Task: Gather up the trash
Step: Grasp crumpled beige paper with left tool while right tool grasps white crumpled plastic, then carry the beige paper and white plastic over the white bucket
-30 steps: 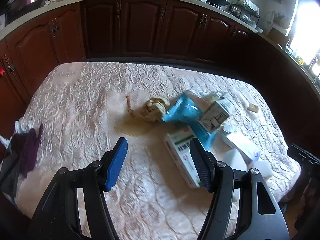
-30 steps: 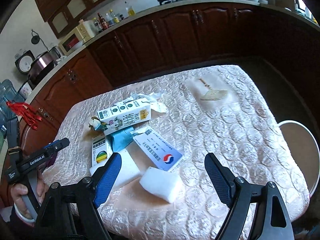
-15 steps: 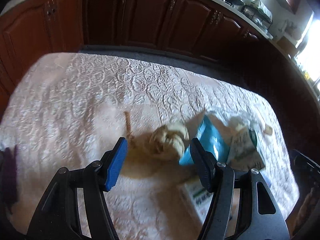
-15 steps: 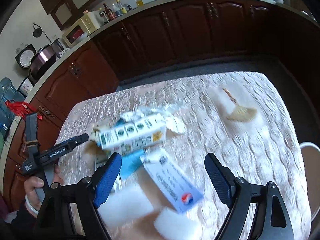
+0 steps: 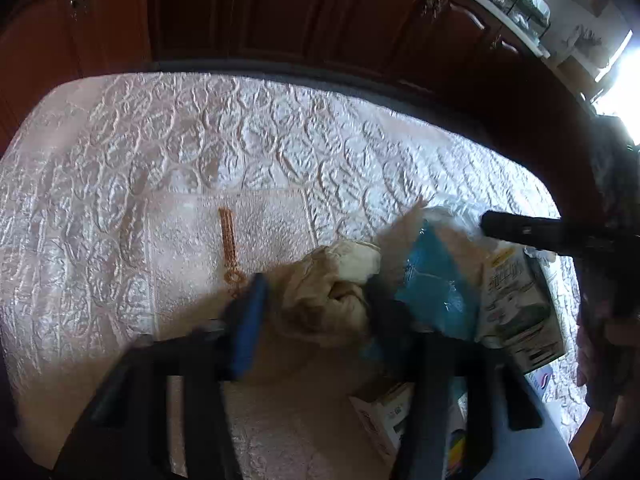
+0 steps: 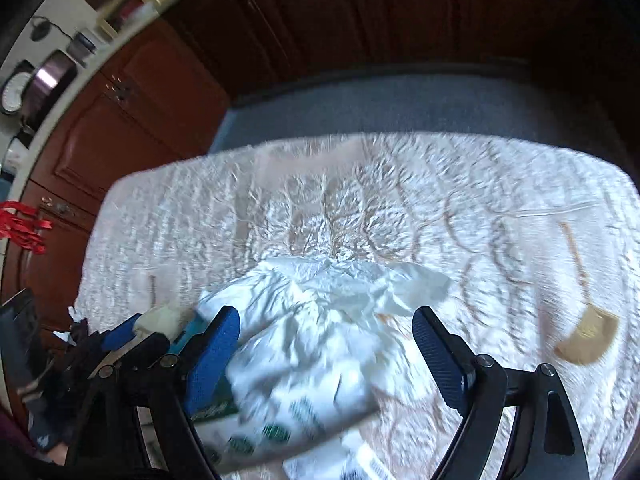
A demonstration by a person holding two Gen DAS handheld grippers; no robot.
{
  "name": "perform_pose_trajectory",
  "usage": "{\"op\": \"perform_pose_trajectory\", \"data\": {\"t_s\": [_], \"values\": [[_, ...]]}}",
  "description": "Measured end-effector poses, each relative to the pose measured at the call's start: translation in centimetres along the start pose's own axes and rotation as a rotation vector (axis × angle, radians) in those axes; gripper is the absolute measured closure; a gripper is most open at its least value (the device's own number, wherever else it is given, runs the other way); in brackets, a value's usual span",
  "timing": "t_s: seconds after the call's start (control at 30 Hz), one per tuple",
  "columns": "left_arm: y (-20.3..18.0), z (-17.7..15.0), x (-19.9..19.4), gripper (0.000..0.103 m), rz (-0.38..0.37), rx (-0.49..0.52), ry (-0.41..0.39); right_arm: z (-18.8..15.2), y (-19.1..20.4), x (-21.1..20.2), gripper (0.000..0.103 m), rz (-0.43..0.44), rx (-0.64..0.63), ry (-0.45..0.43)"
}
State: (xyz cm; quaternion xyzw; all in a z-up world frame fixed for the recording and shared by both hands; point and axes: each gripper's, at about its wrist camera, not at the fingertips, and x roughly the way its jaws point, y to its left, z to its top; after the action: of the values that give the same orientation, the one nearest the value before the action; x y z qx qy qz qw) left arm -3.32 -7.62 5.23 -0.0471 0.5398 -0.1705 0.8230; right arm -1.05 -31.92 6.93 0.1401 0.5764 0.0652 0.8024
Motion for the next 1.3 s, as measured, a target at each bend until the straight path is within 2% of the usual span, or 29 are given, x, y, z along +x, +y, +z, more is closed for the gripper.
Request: {"op": "perform_pose_trajectory", "data": {"t_s": [0.03,0.1,0.17,0.23,0.27,0.5,0.67,0.87,1.3], "values": [[0.1,0.0,0.1,0.069,-0.009,-0.004,0.004,0.1,-0.1,0.9,0.018,0.002,0.003,0.030],[0.2,-0.1,0.1,0.076,-0.023,-0.010,-0.005,-0.1,-0.4,2.1,0.033,-0.020,0.017,0.064],[0.3,-0.1,-0.5,0.078,-0.015,-0.015,-0.022,-0.5,-0.7,1.6,0.056,-0.032,0.015,0.014],[0.8,-0.1,-1.4,0.080,-0.013,-0.030,-0.039,-1.1,-1.5,0.5,0.070,0.052,0.062,-0.028],[1.0,-0.1,-1.8,0.080,-0.015,-0.038,-0.048,-1.5,-1.9,-0.3,0.071,0.086,0.082,-0.056],[0.6,-0.4,-6.0,0.081,-0.042,-0.037,-0.124,-4.4,-3.3,-7.8,0.076,0.164,0.099,-0.239],[-2.3,-1.3,-9.2,0.081,-0.078,0.020,-0.175,-7.3,-3.5,-12.3,0.077,0.191,0.081,-0.323],[-6.3,-3.0,-11.5,0.081,-0.102,0.104,-0.198,-11.4,-2.7,-14.9,0.077,0.184,0.059,-0.374],[-13.5,-6.2,-13.0,0.081,-0.104,0.243,-0.192,-18.1,-6.4,-18.8,0.077,0.167,0.124,-0.429]]}}
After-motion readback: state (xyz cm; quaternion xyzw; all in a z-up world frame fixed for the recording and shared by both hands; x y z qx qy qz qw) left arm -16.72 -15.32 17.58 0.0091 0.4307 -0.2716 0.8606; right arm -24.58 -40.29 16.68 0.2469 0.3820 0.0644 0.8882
